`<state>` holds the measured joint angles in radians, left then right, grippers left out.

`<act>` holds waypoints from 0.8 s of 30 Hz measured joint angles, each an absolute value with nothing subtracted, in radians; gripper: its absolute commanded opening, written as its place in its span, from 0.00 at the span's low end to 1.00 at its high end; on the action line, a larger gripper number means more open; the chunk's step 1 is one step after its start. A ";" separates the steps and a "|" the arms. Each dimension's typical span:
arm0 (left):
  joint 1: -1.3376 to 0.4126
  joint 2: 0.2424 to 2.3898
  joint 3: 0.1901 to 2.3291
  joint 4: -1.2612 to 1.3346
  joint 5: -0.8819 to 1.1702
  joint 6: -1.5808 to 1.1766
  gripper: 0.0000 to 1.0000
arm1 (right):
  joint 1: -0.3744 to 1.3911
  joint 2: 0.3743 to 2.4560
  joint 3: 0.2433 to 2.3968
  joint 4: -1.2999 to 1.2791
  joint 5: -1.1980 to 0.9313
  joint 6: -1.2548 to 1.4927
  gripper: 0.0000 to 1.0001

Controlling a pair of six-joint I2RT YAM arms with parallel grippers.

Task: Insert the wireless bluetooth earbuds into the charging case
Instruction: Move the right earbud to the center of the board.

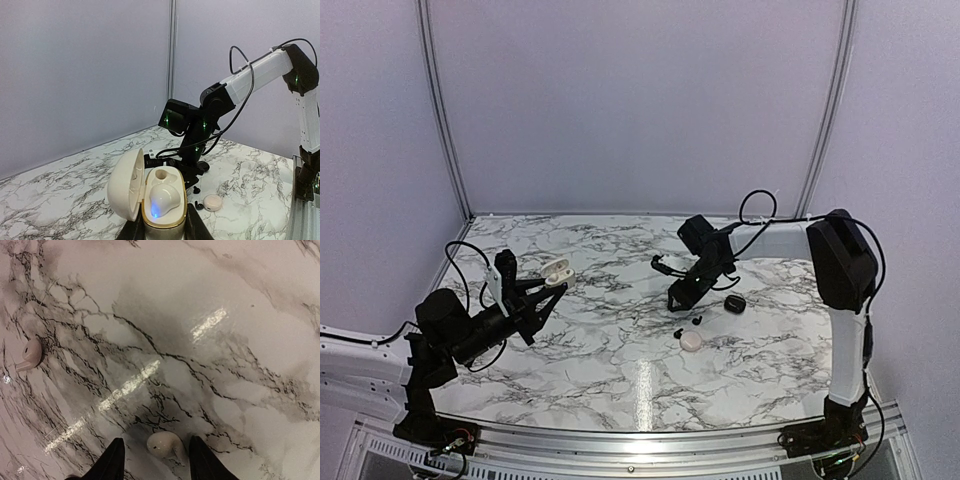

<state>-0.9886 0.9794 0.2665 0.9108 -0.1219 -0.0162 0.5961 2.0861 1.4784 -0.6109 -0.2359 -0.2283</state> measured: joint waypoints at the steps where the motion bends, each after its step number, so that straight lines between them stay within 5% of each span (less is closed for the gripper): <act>1: -0.989 0.979 0.266 0.911 -0.122 -0.016 0.00 | 0.596 2.089 1.480 -0.612 -0.236 -0.234 0.41; 16: -0.989 0.972 0.266 0.910 -0.123 -0.015 0.00 | 0.656 2.093 1.488 -0.638 -0.248 -0.232 0.21; 24: -0.989 0.947 0.266 0.907 -0.132 -0.016 0.00 | 0.776 2.095 1.497 -0.652 -0.231 -0.210 0.19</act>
